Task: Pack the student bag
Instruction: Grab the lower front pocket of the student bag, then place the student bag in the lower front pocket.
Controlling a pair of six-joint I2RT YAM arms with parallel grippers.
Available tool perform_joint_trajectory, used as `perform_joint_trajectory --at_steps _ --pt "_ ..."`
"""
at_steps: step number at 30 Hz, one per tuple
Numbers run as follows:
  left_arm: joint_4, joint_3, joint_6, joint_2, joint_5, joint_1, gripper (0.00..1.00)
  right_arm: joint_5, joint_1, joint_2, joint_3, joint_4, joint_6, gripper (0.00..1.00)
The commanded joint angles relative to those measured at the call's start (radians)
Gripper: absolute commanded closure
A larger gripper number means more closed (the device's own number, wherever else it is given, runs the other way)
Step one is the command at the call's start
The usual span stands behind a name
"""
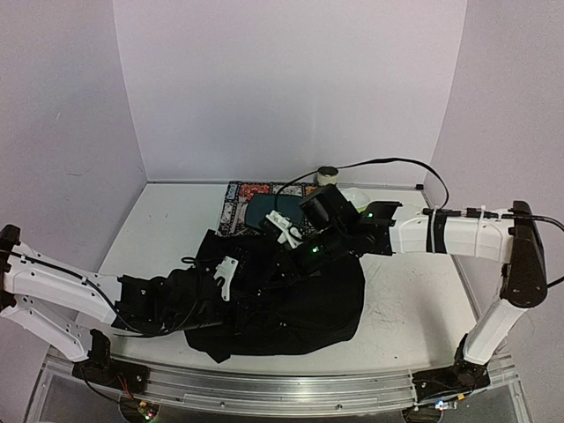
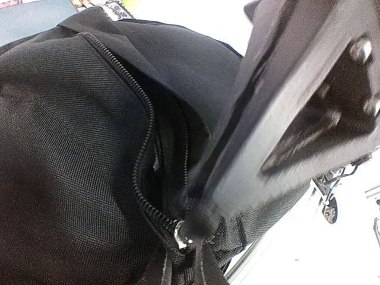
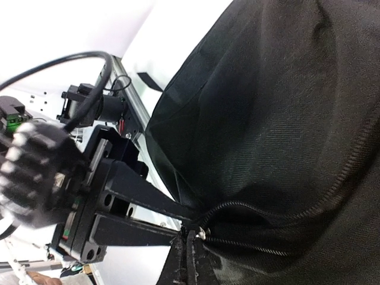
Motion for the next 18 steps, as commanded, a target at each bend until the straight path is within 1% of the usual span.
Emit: perform_joint_trajectory --at_steps 1,5,8,12,15,18 --pt "-0.027 -0.016 -0.003 -0.033 -0.015 0.003 0.84 0.094 -0.014 -0.092 0.011 -0.036 -0.038 1.0" --pt "-0.046 -0.016 -0.005 -0.02 -0.004 0.003 0.71 0.179 -0.027 -0.113 0.045 -0.067 -0.073 1.0" --pt "-0.052 -0.015 -0.006 -0.009 0.007 0.002 0.71 0.216 -0.03 -0.101 0.077 -0.087 -0.1 1.0" --pt "-0.063 -0.01 -0.001 0.018 0.032 0.002 0.72 0.263 -0.033 -0.081 0.099 -0.098 -0.131 1.0" --pt "-0.072 -0.005 -0.012 0.037 0.048 0.002 0.68 0.248 -0.033 -0.068 0.124 -0.1 -0.149 1.0" --pt "-0.076 -0.005 -0.019 0.042 0.061 0.002 0.68 0.266 -0.034 -0.066 0.129 -0.101 -0.16 1.0"
